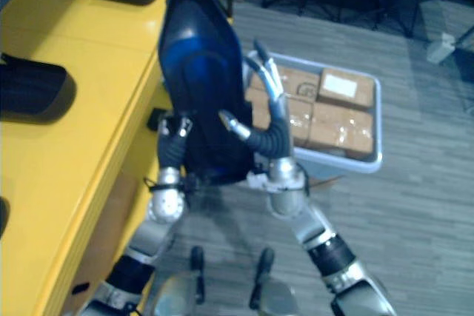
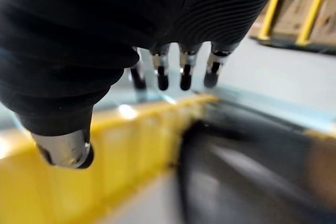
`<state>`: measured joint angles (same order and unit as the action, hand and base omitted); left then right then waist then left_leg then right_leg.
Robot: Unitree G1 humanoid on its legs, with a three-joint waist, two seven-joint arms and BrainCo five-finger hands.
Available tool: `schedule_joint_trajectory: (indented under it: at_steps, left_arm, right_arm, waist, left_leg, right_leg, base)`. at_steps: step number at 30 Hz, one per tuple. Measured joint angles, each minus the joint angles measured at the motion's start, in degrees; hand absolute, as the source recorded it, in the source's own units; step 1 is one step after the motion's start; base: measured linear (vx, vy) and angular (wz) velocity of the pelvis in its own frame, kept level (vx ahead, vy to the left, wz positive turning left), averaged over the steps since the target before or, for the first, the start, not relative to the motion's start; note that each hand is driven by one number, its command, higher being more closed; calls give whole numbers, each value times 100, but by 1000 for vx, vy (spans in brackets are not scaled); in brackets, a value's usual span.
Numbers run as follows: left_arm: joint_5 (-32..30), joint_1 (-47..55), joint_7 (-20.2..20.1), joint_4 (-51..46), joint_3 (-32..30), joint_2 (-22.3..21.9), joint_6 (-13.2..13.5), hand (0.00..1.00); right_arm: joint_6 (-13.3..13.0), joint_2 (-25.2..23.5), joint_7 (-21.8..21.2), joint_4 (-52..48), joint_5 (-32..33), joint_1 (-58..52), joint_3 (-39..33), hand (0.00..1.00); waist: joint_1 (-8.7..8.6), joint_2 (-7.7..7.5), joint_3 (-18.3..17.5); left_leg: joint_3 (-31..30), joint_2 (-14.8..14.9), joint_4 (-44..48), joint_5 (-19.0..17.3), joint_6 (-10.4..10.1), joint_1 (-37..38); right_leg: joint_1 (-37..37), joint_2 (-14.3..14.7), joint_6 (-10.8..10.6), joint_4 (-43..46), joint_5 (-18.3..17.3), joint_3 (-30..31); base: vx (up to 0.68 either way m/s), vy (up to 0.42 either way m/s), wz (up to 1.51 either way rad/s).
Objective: Walk over and take plastic housings, then place them on the shelf
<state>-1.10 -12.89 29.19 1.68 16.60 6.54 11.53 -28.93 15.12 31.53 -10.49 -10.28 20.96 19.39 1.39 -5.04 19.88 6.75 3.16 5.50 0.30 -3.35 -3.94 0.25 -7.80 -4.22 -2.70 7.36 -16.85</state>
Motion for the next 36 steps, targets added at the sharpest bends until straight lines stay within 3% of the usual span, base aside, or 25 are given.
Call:
schedule_joint_trajectory:
  at_steps: [3,6,11,17,22,26,32,34,36]
  left_arm:
    - [-8,219,248,1,-103,-25,-16,100]
    - [-14,388,509,0,-311,-50,-15,100]
    - [8,758,837,-1,-733,-238,145,100]
    - [269,1325,734,-625,-1222,-325,890,100]
    - [635,1826,195,-1275,-1393,-387,1313,100]
    - [754,2024,-85,-1309,-1422,-444,1412,100]
    - [643,2095,-50,-1737,-1586,-465,1408,100]
    - [451,2115,40,-1928,-1903,-445,1405,100]
    - [451,2245,262,-2264,-2395,-398,1381,100]
  right_arm:
    - [-27,-3,-690,-404,1347,-754,-486,0]
    - [-1,-77,-1265,-582,2252,-1452,-770,0]
    - [37,-357,-1421,-597,2778,-2670,-1476,0]
    - [52,-799,-1396,472,3121,-3476,-2656,0]
    - [66,-945,-1429,1409,3291,-3728,-3018,0]
    - [67,-1040,-1426,1419,3131,-3809,-3012,0]
    - [70,-1029,-1528,1418,2986,-3577,-3007,0]
    - [72,-987,-1600,1418,2968,-3402,-2882,0]
    - [94,-880,-1646,1419,2881,-3118,-2563,0]
  waist:
    - [-68,11,-261]
    - [-142,72,-379]
    - [-280,223,-577]
    - [-449,266,-682]
    - [-525,372,-813]
    - [-512,427,-907]
    - [-516,455,-932]
    - [-458,464,-937]
    - [-285,476,-938]
  left_leg:
    - [34,-27,-4,-34,20,48]
    - [189,-26,-70,-84,24,237]
    - [338,-27,-233,-77,16,392]
    - [484,1,-354,-81,-9,527]
    - [488,-28,-516,-80,-7,702]
    - [475,-36,-536,-78,-7,702]
    - [207,-97,-619,-2,-22,693]
    - [15,-123,-617,27,-9,686]
    - [-307,-177,-632,71,-1,674]
  right_leg:
    - [7,-30,-21,21,-23,49]
    - [76,-39,-24,42,-89,183]
    - [53,-35,-56,32,-139,342]
    - [66,-22,-72,8,-104,472]
    - [189,-25,-93,-36,-117,474]
    - [196,-30,-101,-46,-124,446]
    - [306,-93,-124,-60,-170,201]
    - [411,-116,-138,-62,-208,-1]
    - [588,-152,-155,-70,-267,-333]
  base:
    - [-9,45,-6]
    - [-21,33,-22]
    - [11,16,-19]
    - [34,11,-13]
    - [14,7,0]
    - [-17,6,3]
    - [-23,10,20]
    - [-1,7,54]
    - [13,-2,68]
